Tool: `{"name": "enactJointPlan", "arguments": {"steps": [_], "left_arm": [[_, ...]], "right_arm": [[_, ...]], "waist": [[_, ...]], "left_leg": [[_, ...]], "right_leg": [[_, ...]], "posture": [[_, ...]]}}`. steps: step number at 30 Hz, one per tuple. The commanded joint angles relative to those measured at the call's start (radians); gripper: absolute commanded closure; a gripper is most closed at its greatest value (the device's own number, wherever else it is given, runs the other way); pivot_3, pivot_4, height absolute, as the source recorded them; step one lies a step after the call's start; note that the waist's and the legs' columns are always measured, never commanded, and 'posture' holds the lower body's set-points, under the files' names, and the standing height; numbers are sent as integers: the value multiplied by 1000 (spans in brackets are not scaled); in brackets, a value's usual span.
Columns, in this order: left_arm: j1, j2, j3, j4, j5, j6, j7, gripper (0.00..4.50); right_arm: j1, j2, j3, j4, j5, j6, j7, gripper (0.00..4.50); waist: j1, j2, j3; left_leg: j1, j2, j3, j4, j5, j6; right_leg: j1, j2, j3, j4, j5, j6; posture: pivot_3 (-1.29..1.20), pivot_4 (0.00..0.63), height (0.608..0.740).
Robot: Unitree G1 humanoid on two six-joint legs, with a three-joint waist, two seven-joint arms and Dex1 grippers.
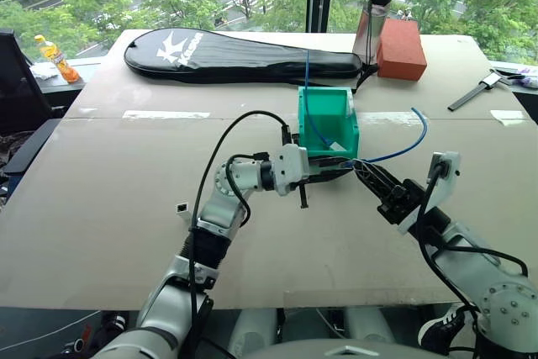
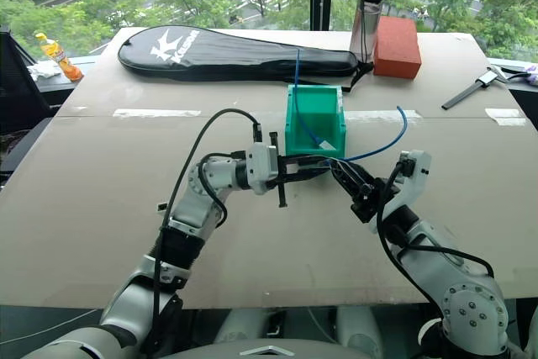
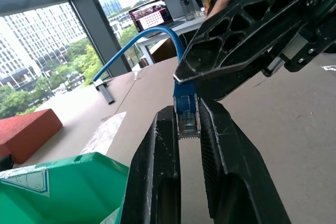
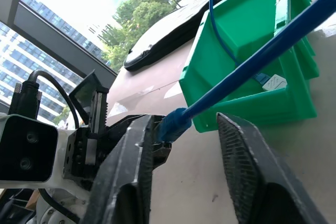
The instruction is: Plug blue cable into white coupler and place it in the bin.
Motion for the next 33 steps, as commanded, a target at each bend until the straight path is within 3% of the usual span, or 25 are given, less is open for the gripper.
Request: {"name": "enactJointPlan", "arguments": {"steps": [1, 8, 11, 13, 16, 18, 22, 26, 33], "left_arm": [[-1, 1, 7, -52, -11, -20, 8, 4500], [20, 26, 10, -96, -72, 55, -35, 4500], [41, 76, 29, -144, -98, 171, -34, 3134], [60, 108, 71, -186, -121, 256, 12, 1948], [112, 179, 148, -293, -198, 431, 65, 964], [151, 238, 221, -374, -277, 567, 106, 49], [291, 400, 424, -458, -381, 712, 109, 49], [464, 535, 590, -347, -388, 685, -5, 49], [524, 558, 638, -163, -301, 465, -111, 49]], "right_arm": [[-8, -10, 9, -13, 5, -33, 16, 4444], [-12, -26, 31, 1, -3, -58, 38, 4444], [-20, -28, 45, 12, -12, -64, 52, 4500], [-32, -28, 52, 27, -17, -69, 66, 4500], [-48, -33, 62, 51, -24, -69, 87, 4500], [-54, -42, 66, 60, -23, -65, 104, 4500], [-70, -70, 63, 111, -26, -52, 164, 4500], [-98, -89, 83, 159, -39, -39, 224, 4500], [-92, -124, 106, 164, -70, -18, 290, 4500]], "waist": [[0, 0, 0], [0, 0, 0], [-5, 0, 0], [-4, 0, 0], [-12, 0, 0], [-19, 0, 0], [-29, 0, 0], [-29, 2, 1], [2, 2, 2]], "left_leg": [[0, 0, 0, 0, 0, 0], [0, 0, 0, 0, 0, 0], [0, 1, 0, 0, 0, 0], [0, 1, 0, 0, 0, 0], [0, 1, 0, 0, 0, 0], [0, 2, 0, -1, 0, 0], [0, 2, -1, -1, 0, 0], [1, 3, 1, -4, 0, 0], [0, 1, 1, -4, 0, 0]], "right_leg": [[0, 0, 0, 0, 0, 0], [0, 0, 0, 0, 0, 0], [0, 0, 0, 0, 0, 0], [0, 0, 0, 0, -2, -3], [0, 1, 0, 0, -2, -3], [-1, 0, 0, 0, -2, -3], [-1, 0, 0, 0, -2, -3], [-3, 1, 1, 0, -3, -2], [-3, -2, 0, -1, -4, -1]], "posture": [[0, 150, 740], [0, 150, 740], [0, 150, 740], [0, 150, 740], [0, 150, 740], [0, 150, 740], [0, 150, 740], [0, 150, 740], [0, 150, 740]]}}
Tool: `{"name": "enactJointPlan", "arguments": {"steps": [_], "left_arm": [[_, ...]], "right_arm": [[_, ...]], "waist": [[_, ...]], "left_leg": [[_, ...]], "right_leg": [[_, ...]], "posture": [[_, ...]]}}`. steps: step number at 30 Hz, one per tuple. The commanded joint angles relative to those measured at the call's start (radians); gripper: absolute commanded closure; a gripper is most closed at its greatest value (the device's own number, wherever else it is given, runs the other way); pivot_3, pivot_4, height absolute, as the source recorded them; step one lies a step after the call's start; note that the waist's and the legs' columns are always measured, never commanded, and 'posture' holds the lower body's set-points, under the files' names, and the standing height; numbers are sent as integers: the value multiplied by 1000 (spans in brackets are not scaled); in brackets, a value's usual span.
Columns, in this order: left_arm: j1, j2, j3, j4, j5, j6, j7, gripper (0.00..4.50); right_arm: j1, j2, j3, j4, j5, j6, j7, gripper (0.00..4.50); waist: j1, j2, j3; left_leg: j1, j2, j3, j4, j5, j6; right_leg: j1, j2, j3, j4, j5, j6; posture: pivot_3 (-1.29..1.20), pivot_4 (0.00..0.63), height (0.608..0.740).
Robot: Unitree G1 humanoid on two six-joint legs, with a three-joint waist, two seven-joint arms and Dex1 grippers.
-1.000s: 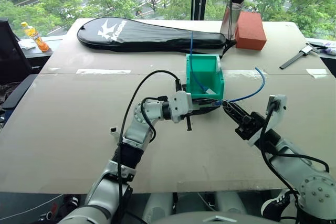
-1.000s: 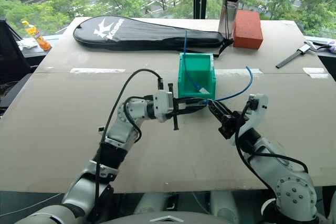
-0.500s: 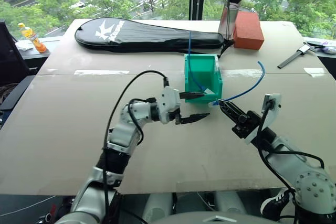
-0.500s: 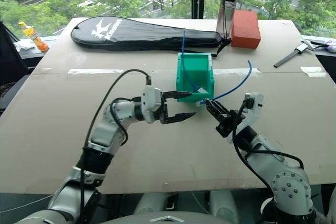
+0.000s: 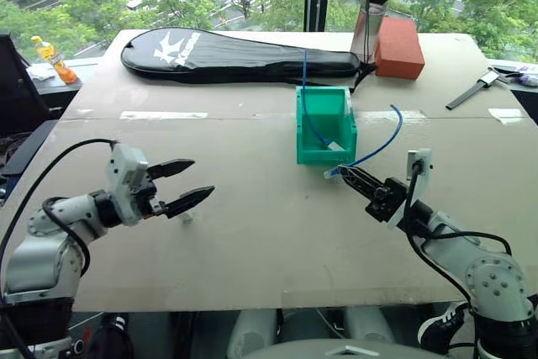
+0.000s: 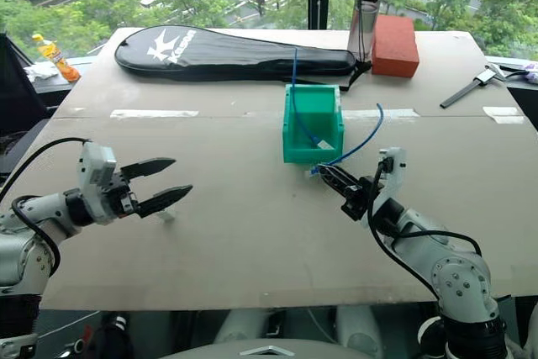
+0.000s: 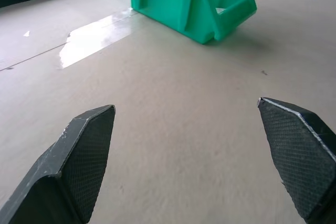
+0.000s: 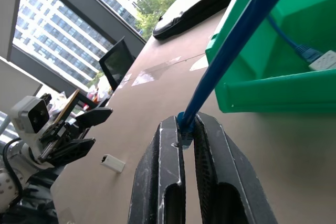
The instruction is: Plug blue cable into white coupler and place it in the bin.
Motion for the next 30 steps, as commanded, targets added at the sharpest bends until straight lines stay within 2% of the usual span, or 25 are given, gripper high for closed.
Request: {"name": "enactJointPlan", "arguments": {"steps": [1, 5, 9, 17, 25, 30], "left_arm": [[35, 21, 30, 68, 45, -129, -66, 49], [58, 13, 11, 104, 87, -236, -92, 49], [39, 14, -18, 122, 109, -246, -88, 49], [6, 28, -56, 186, 150, -279, -105, 49], [18, 40, -57, 215, 164, -305, -141, 49], [36, 42, -50, 214, 169, -304, -134, 49]], "right_arm": [[0, -13, -3, -24, -12, 2, 33, 4500], [10, -12, -1, -34, -23, 3, 38, 4500], [20, -11, 0, -45, -32, 4, 35, 4500], [28, -17, -11, -62, -34, 11, 29, 4500], [32, -36, -16, -68, -28, 17, 30, 4500], [37, -40, -13, -77, -25, 20, 26, 4500]], "waist": [[-3, 0, 0], [-4, 0, 0], [-1, 0, 0], [-6, -1, 0], [-5, -1, 0], [-5, -1, 0]], "left_leg": [[0, 0, 1, 0, 0, 0], [-1, 0, 2, -2, 0, 0], [-1, 0, 2, -2, 0, 0], [-1, 0, 2, -3, 0, 0], [-1, 0, 2, -3, 0, 0], [-1, 0, 2, -3, 0, 0]], "right_leg": [[0, 0, 1, 0, 1, -2], [-2, -1, 1, 0, 2, -3], [-2, -6, 0, 0, 2, -3], [-3, -4, 0, 0, 2, -3], [-3, -2, 0, 0, 2, -3], [-3, -6, 0, 0, 2, -3]], "posture": [[0, 150, 740], [0, 150, 740], [0, 150, 740], [0, 150, 740], [0, 150, 740], [0, 150, 740]]}}
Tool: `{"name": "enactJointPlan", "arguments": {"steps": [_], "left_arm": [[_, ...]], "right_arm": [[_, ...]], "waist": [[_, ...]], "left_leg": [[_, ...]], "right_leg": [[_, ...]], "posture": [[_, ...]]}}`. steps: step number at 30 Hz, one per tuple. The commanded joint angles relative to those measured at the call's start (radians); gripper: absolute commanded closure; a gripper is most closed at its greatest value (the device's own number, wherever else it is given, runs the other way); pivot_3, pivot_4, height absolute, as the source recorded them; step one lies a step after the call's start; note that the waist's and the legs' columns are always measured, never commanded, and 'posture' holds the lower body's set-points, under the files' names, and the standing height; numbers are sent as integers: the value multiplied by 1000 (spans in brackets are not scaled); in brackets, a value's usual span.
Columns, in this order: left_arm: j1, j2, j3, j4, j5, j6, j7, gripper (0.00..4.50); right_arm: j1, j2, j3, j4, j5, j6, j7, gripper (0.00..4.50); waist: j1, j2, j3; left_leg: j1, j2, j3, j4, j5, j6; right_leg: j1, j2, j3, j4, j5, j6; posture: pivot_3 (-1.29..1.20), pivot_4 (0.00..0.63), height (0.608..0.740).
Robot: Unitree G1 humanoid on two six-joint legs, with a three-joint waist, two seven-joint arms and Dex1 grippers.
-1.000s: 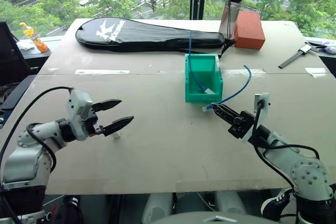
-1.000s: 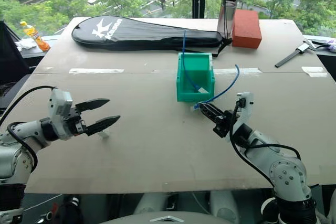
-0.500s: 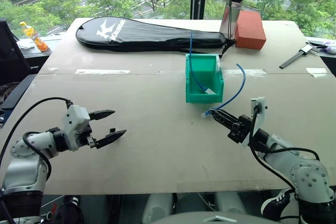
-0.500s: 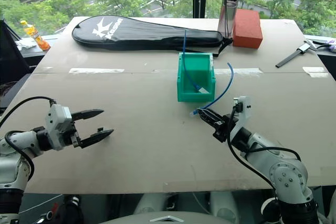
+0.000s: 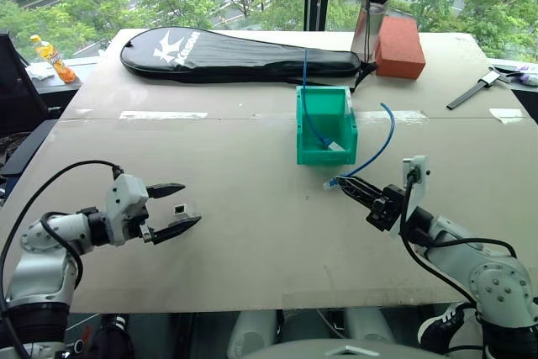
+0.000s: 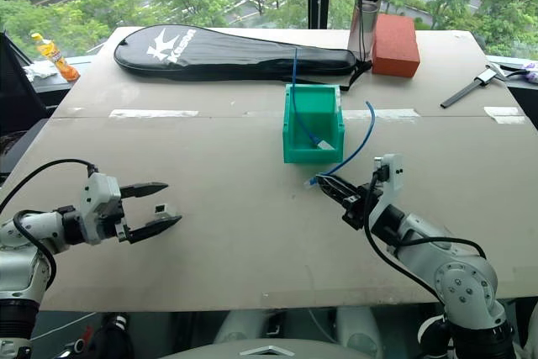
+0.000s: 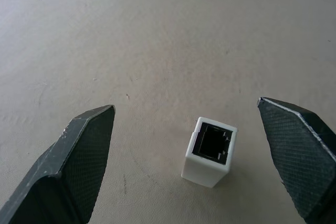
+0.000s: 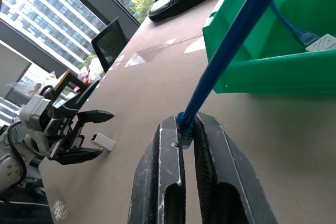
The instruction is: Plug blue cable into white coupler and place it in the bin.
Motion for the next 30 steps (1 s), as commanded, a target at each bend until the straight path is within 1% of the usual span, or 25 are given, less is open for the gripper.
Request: {"name": "enactJointPlan", "arguments": {"steps": [1, 6, 11, 14, 16, 18, 19, 20, 21, 22, 26, 30], "left_arm": [[17, 21, 16, -4, 3, -19, -1, 49], [17, 36, 21, 47, 16, -44, -9, 49], [3, 35, 5, 55, 22, -50, -3, 49], [0, 23, -8, 20, 19, -27, 7, 810], [-1, 19, -14, 0, 15, -15, 15, 1808], [4, 20, -20, -21, 11, -5, 19, 2562], [7, 21, -21, -28, 12, -4, 19, 3166], [11, 22, -21, -32, 12, -4, 17, 3503], [13, 23, -20, -36, 13, -3, 16, 4051], [17, 24, -16, -40, 11, -1, 14, 4136], [8, 17, -13, -80, -11, 27, 22, 4105], [-50, -20, -56, -206, -78, 178, 66, 4105]], "right_arm": [[6, -8, -17, -46, 21, 3, 6, 4500], [4, -13, -19, -46, 23, 9, 6, 4500], [3, -15, -21, -48, 24, 14, 5, 4500], [3, -17, -21, -50, 24, 15, 3, 4500], [3, -19, -21, -51, 24, 15, 2, 4500], [2, -20, -21, -51, 24, 16, 1, 4500], [1, -21, -22, -51, 24, 16, 0, 4500], [1, -22, -22, -52, 24, 16, 1, 4500], [1, -23, -22, -52, 24, 16, 2, 4500], [1, -24, -23, -51, 24, 17, 2, 4500], [-4, -31, -22, -50, 17, 17, 10, 4500], [-13, -43, -20, -46, -3, 10, 30, 4500]], "waist": [[0, 0, 0], [0, 0, 0], [1, 0, 0], [1, 0, 0], [1, 0, 0], [0, 0, 0], [0, 0, 0], [0, 0, 0], [0, 0, 0], [0, 0, 0], [0, 0, 0], [6, -1, 0]], "left_leg": [[0, 0, 0, 0, 0, 0], [0, 0, 0, 0, 0, 0], [0, 0, 0, 0, 0, 0], [0, 0, 0, 0, 0, 0], [0, 0, 0, 0, 0, 0], [0, 0, 0, 0, 0, 0], [0, 0, 0, 0, 0, 0], [0, 0, 0, 0, 0, 0], [0, 0, 0, 0, 0, 0], [0, 0, 0, 0, 0, 0], [0, 0, 0, 0, 0, 0], [-1, 0, -1, 0, 0, 0]], "right_leg": [[0, 0, 0, 0, 0, 0], [0, 0, 0, 0, 0, 0], [0, 0, 0, 0, 0, 0], [0, 0, 0, 0, 0, 0], [0, 0, 0, 0, 0, 0], [0, 0, 0, 0, 0, 0], [0, 0, 0, 0, 0, 0], [0, 0, 0, 0, 0, 0], [0, 0, 0, 0, 0, 0], [0, 0, 0, 0, 0, 0], [0, 0, 0, 0, 0, 0], [0, -1, -1, 0, 0, 0]], "posture": [[0, 150, 740], [0, 150, 740], [0, 150, 740], [0, 150, 740], [0, 150, 740], [0, 150, 740], [0, 150, 740], [0, 150, 740], [0, 150, 740], [0, 150, 740], [0, 150, 740], [0, 150, 740]]}}
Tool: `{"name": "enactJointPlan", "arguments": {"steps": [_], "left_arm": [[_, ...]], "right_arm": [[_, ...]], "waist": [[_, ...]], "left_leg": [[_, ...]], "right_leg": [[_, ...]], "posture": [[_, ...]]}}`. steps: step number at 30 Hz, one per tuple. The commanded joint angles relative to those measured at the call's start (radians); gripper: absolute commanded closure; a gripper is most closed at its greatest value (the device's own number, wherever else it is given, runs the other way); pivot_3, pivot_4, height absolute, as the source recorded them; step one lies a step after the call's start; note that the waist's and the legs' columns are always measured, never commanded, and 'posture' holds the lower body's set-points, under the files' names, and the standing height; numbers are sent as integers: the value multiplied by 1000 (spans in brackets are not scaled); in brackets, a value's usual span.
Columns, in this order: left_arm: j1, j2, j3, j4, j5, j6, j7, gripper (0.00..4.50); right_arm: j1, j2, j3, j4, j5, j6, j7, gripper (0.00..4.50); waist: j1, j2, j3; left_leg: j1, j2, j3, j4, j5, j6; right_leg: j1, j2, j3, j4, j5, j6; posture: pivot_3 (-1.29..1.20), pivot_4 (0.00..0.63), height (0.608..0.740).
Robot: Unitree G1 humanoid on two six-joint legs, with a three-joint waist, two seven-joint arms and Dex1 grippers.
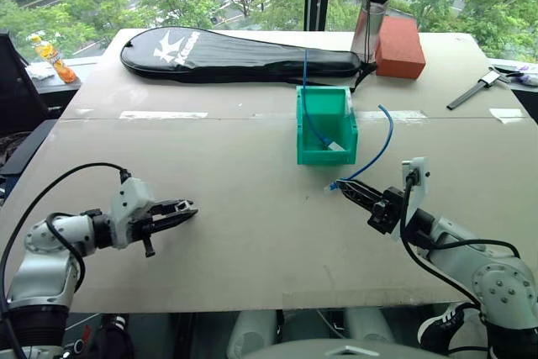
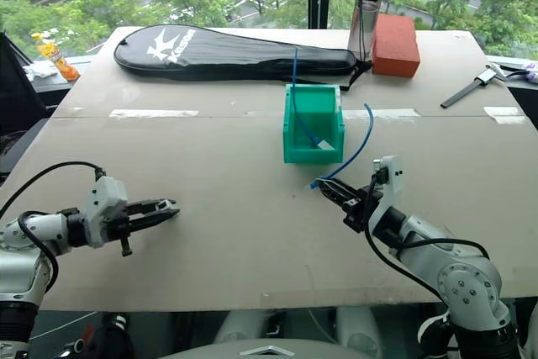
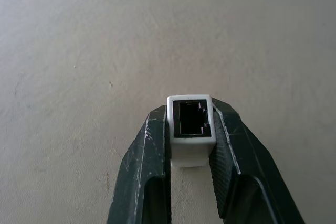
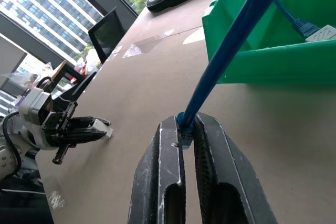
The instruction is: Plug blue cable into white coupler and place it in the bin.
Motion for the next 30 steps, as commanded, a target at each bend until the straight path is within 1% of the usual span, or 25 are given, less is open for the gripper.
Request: {"name": "enactJointPlan", "arguments": {"steps": [1, 3, 7, 9, 13, 14, 16, 18, 21, 25, 30], "left_arm": [[-58, -24, -38, -142, -83, 145, 47, 4105], [-87, -34, -73, -199, -108, 226, 64, 4105], [-170, -52, -172, -318, -203, 472, 101, 4105], [-216, -80, -213, -336, -196, 493, 118, 4105], [-293, -164, -330, -289, -62, 382, 162, 4105], [-312, -183, -359, -262, -29, 353, 161, 4105], [-364, -204, -444, -196, 83, 312, 190, 4105], [-403, -236, -488, -141, 150, 263, 220, 4105], [-440, -276, -533, -74, 181, 198, 187, 4105], [-491, -322, -589, 79, 249, 74, 146, 4105], [-586, -376, -626, 275, 281, -51, 35, 4105]], "right_arm": [[-17, -15, -20, -35, -6, -10, 31, 4500], [-22, -21, -23, -32, -15, -11, 39, 4500], [-29, -55, -39, -33, -47, -17, 64, 4500], [-31, -74, -48, -35, -66, -21, 81, 4500], [-36, -133, -60, -42, -126, -29, 136, 4500], [-38, -151, -60, -42, -140, -31, 156, 4500], [-50, -197, -51, -44, -175, -31, 209, 4500], [-65, -229, -37, -42, -207, -34, 255, 4500], [-111, -257, -8, -28, -263, -43, 312, 4500], [-223, -273, 61, 23, -343, -54, 407, 4500], [-394, -290, 218, 163, -523, -125, 590, 4500]], "waist": [[0, 0, 0], [-4, -1, 0], [-8, -1, 0], [-7, -1, 0], [-4, -1, 0], [-4, -1, 0], [-3, -1, 0], [-4, -2, 0], [-5, -2, 0], [-3, -2, 0], [2, -2, 0]], "left_leg": [[0, 0, 0, 0, 0, 0], [0, -1, 0, 0, 0, 0], [0, -1, 0, 0, 0, 0], [0, -1, 0, 0, 0, 0], [1, -1, 0, 0, 0, 0], [1, -1, 0, 0, 0, 0], [1, -1, 0, 0, 0, 0], [1, -2, 0, 0, 0, 0], [1, -1, 0, 0, 0, 0], [1, -1, 0, 0, 0, 0], [1, -2, -2, 4, 0, 0]], "right_leg": [[0, 0, 0, 0, 0, 0], [0, 1, 0, 0, 0, 0], [0, 7, 2, 0, 0, 0], [0, 7, 2, 0, 0, 0], [0, 9, 3, 1, 0, 0], [0, 9, 3, 1, 0, 0], [0, 9, 3, 1, 0, 0], [0, 9, 3, 1, 0, 0], [1, 10, 3, 0, 0, 0], [1, 10, 3, 1, 0, 0], [3, 9, 1, 0, 0, 0]], "posture": [[0, 150, 740], [0, 150, 740], [0, 150, 740], [0, 150, 740], [0, 150, 740], [0, 150, 740], [0, 150, 740], [0, 150, 740], [0, 150, 740], [0, 150, 740], [0, 150, 740]]}}
